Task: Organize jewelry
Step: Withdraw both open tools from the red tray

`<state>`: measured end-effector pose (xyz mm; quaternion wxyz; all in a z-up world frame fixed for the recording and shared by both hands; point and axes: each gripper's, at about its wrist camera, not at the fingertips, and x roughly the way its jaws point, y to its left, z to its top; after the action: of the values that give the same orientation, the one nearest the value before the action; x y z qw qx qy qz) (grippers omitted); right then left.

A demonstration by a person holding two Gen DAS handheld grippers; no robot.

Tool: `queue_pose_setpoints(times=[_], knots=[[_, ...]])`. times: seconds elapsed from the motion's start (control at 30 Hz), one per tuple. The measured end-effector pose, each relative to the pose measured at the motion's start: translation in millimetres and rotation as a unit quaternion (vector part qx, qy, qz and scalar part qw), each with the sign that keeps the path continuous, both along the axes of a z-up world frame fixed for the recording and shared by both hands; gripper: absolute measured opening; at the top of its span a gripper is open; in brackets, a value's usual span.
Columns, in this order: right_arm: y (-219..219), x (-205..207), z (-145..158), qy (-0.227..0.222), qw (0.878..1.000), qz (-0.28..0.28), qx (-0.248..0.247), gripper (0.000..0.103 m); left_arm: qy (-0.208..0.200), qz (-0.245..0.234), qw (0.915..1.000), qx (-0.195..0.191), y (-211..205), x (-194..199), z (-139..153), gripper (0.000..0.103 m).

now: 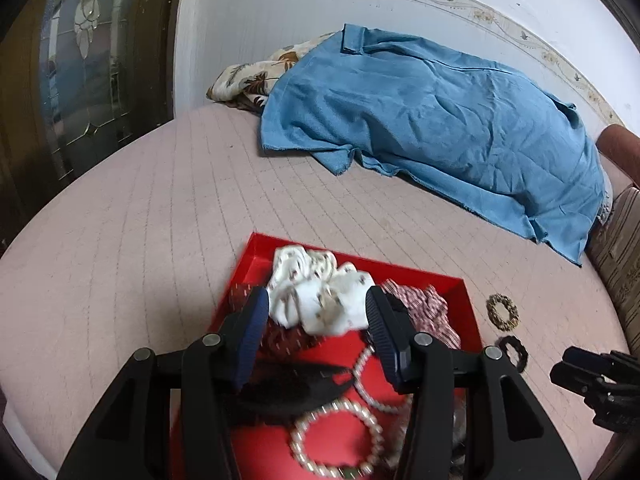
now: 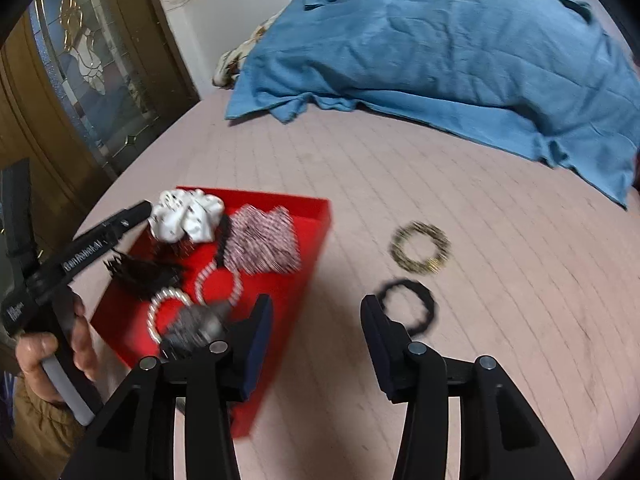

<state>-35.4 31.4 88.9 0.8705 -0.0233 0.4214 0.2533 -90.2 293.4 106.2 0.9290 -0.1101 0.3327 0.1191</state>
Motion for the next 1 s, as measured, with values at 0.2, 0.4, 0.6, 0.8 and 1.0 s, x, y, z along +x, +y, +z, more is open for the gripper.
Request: queue_pose_setpoints(times=[0.2, 0.4, 0.6, 0.8, 1.0], knots=[[-44.6, -18.1, -4.2, -0.010, 0.999, -0.030, 0.004, 0.056, 0.005, -0.008, 0.9999, 0.004, -35.7, -34.9, 15.4, 0.062], [-77.9, -41.3, -9.7, -0.024, 0.998, -0.060, 0.007, 0.057, 0.021, -0.022, 0.9995, 0.012, -77.5, -59.8, 21.7, 0.065], [-97.9, -59.2, -12.9, -0.037, 0.996, -0.077, 0.012, 0.061, 0.045, -0.051, 0.9966, 0.048, -120.4, -79.8, 18.7, 0.065], [-118.8, -72.4, -13.4, -0.049, 0.994, -0.096, 0.023, 0.064, 0.056, -0.066, 0.9914, 0.099, -161.4, -98.3, 14.3, 0.066], [-128.1, -84.8, -14.5, -0.069, 0.992, -0.106, 0.011, 0.067, 0.067, -0.078, 0.9882, 0.113, -184.5, -105.5, 10.1, 0.066]])
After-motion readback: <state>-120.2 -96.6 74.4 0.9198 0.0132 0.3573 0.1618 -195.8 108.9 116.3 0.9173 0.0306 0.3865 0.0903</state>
